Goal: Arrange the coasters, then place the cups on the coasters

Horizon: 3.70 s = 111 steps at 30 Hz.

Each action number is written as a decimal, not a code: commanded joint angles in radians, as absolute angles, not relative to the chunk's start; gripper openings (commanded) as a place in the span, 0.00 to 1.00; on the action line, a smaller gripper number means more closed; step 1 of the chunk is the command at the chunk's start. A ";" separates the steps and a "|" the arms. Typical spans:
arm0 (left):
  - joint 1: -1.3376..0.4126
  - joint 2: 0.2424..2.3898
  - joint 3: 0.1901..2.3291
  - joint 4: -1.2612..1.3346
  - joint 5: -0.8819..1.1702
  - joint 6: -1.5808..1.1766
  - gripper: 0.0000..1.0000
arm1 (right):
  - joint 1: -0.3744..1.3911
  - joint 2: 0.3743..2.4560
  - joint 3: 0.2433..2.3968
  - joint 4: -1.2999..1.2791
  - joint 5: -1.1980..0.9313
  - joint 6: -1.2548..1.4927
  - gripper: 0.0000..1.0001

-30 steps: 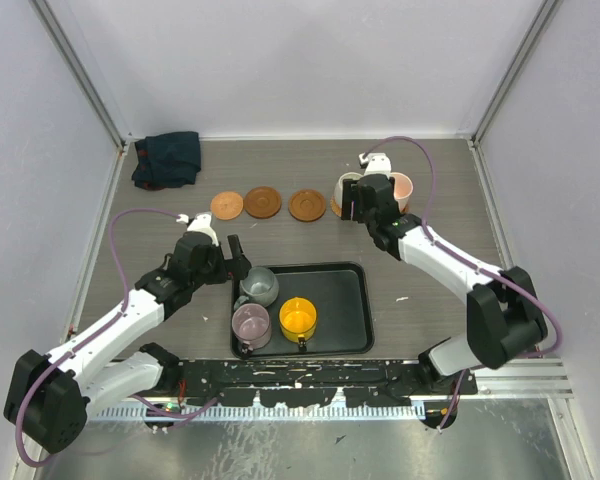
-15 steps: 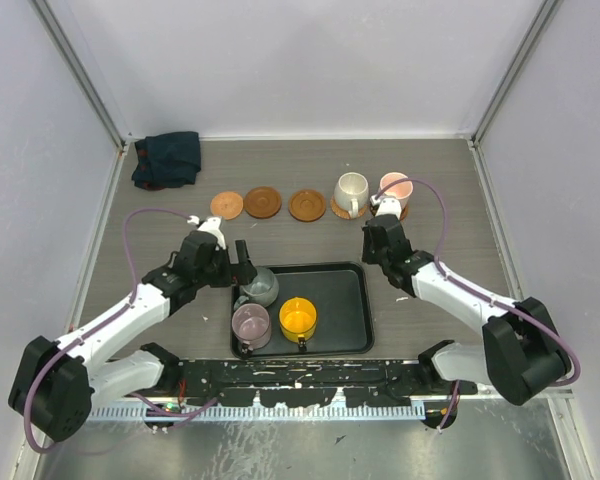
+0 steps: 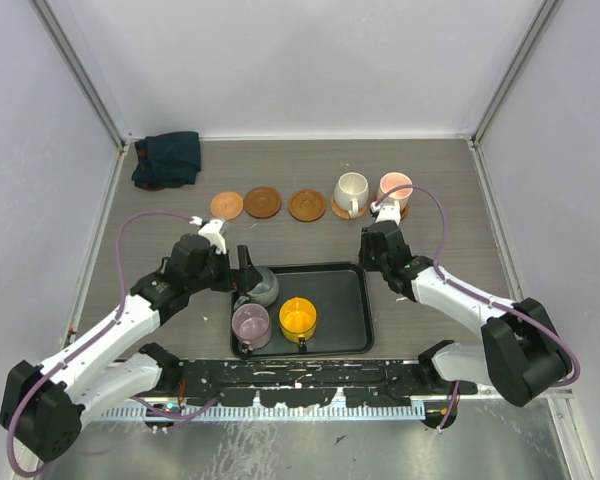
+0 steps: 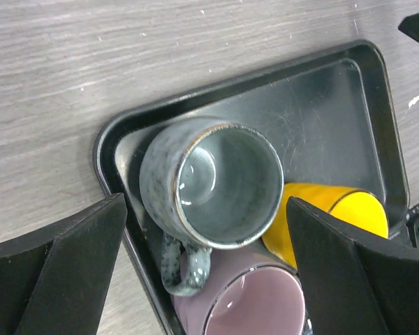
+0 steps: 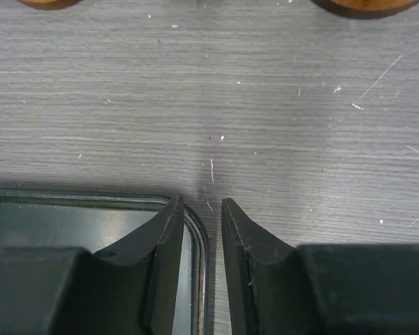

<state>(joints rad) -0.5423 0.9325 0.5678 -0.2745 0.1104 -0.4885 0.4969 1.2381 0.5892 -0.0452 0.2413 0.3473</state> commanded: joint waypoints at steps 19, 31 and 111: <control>-0.629 0.977 0.652 -0.550 0.110 -0.498 0.98 | 0.513 1.204 0.512 0.024 0.227 0.410 0.34; -0.630 1.018 0.663 -0.479 0.095 -0.511 0.98 | 0.524 1.229 0.508 0.049 0.177 0.417 0.34; -0.634 0.926 0.570 -0.365 0.038 -0.620 0.98 | 1.453 1.455 0.821 -0.519 0.549 0.840 0.48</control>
